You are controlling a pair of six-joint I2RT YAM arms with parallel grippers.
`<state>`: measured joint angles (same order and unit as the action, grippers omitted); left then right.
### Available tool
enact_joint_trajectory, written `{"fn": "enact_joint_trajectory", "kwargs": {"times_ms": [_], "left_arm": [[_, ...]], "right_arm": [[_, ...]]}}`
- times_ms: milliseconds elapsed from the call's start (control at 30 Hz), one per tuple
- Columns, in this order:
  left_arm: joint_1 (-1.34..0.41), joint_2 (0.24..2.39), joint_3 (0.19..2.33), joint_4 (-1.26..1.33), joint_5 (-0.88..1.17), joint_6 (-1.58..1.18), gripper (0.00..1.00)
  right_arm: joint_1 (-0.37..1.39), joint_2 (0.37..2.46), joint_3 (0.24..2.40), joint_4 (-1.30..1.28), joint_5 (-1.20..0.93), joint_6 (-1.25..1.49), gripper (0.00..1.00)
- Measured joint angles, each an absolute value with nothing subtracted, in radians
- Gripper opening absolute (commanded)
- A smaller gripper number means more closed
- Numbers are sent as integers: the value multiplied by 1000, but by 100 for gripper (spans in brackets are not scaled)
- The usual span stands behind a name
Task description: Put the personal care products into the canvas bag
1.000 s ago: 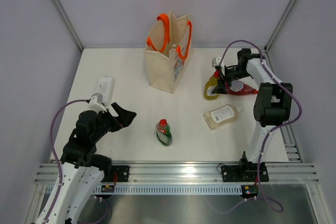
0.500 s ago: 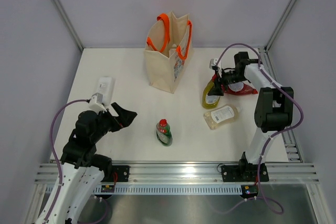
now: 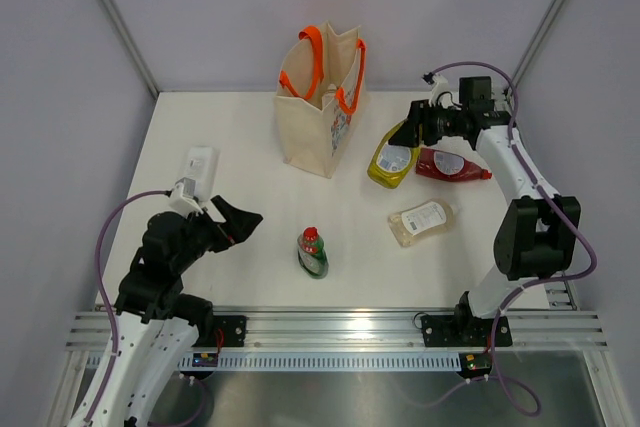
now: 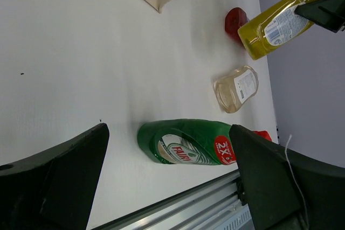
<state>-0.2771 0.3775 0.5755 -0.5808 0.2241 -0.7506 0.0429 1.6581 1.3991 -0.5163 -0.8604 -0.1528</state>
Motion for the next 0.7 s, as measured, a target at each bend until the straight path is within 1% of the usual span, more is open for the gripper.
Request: {"fn": "enact_joint_trajectory", "kwargs": {"times_ms": [133,333,467,567,633,700], "left_arm": [[-277,374,575,-581,229,-761,99],[-277,359,575,-582,231,-775,99],[-277,345,575,-582,230,-780,99],[-277,346,575,-583,230,-779,99],[-277,347,575,-583,229,-779,99],[-277,348,575,-584,229,-778,99]], "right_arm": [[85,1691,1538,-522,-827,63,0],[183,1793,1888,-464,-824,313,0],[238,1975,2235,-419,-819,473,0],[273,2133,2468,-379,-758,550,0],[298,2207,2536,-335,-683,558,0],[322,2254,2548,-307,-617,546,0]]}}
